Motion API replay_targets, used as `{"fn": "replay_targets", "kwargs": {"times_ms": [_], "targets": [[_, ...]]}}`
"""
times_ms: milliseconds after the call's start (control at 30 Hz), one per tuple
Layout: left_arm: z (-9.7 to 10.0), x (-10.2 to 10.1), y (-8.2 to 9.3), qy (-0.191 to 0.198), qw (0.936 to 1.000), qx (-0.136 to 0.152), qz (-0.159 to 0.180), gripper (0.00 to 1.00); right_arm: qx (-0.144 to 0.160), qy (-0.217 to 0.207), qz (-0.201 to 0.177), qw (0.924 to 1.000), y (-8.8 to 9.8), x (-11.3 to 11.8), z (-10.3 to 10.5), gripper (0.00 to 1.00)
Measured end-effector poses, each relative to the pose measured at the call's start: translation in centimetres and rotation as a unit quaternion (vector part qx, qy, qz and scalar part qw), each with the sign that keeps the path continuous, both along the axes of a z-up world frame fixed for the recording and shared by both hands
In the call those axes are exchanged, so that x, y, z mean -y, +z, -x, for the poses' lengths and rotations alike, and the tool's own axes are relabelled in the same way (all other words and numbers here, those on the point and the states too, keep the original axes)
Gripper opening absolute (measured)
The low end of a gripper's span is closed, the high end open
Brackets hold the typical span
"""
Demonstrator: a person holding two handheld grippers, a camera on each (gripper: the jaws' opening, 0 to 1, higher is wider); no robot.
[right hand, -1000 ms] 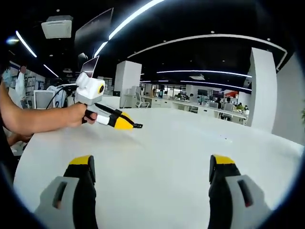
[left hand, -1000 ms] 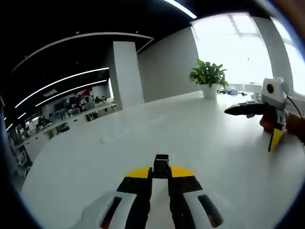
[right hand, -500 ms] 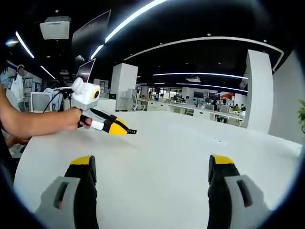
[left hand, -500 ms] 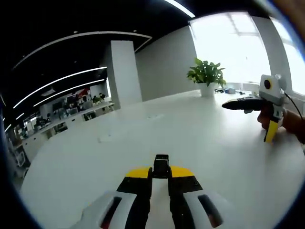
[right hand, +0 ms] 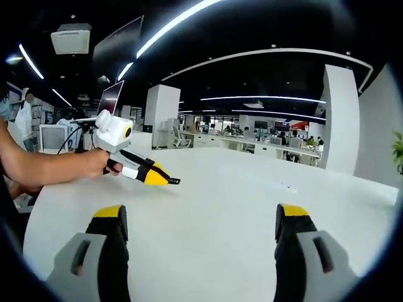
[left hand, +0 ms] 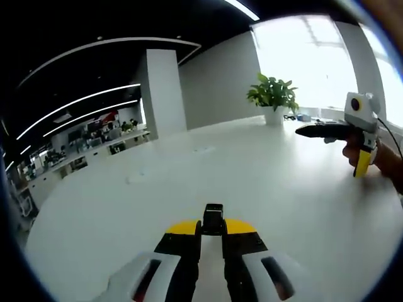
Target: Snap the two parts of the plastic buckle together until the buckle closes and remains connected.
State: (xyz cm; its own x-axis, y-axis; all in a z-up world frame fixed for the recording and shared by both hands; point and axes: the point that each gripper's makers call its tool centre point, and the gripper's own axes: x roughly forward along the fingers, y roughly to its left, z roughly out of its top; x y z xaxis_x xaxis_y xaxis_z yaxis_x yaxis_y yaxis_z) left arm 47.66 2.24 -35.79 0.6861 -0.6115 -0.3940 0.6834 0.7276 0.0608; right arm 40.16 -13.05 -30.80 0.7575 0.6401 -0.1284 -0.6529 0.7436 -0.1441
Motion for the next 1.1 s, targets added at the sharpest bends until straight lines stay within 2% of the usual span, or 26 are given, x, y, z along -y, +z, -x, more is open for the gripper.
{"fn": "replay_targets", "kwargs": {"times_ms": [100,300,400,600,633,700,867,1100], "targets": [[0.0,0.2,0.1,0.004,1.0,-0.003,0.008,0.1,-0.003,0.001,-0.003,1.0,0.0,-0.1,0.0,0.98],[0.3,-0.1,-0.1,0.013,0.9999,-0.005,-0.001,0.1,-0.013,-0.003,0.005,0.9999,-0.7,-0.3,-0.1,0.96],[0.7,0.0,0.2,0.009,0.9993,-0.023,0.028,0.1,-0.01,-0.005,0.013,0.9998,-0.9,-0.3,-0.2,0.96],[-0.3,-0.7,0.2,0.023,0.9986,-0.029,0.039,0.1,-0.017,-0.008,0.014,0.9997,-1.2,-0.3,-0.3,0.98],[-1.3,-0.7,0.3,0.024,0.9983,-0.03,0.043,0.1,-0.019,-0.009,0.015,0.9997,-1.3,-0.3,-0.3,0.98],[-0.8,-0.5,0.3,0.019,0.9981,-0.03,0.051,0.1,-0.021,-0.008,0.018,0.9996,-1.4,-0.3,-0.3,0.97],[-1.4,-0.2,0.6,0.017,0.998,-0.025,0.056,0.1,-0.019,-0.006,0.018,0.9996,-1.4,-0.4,-0.3,0.96],[-1.8,-0.1,0.4,0.022,0.9984,-0.029,0.043,0.1,-0.015,-0.004,0.032,0.9994,-1.4,-0.4,-0.1,0.96]]}}
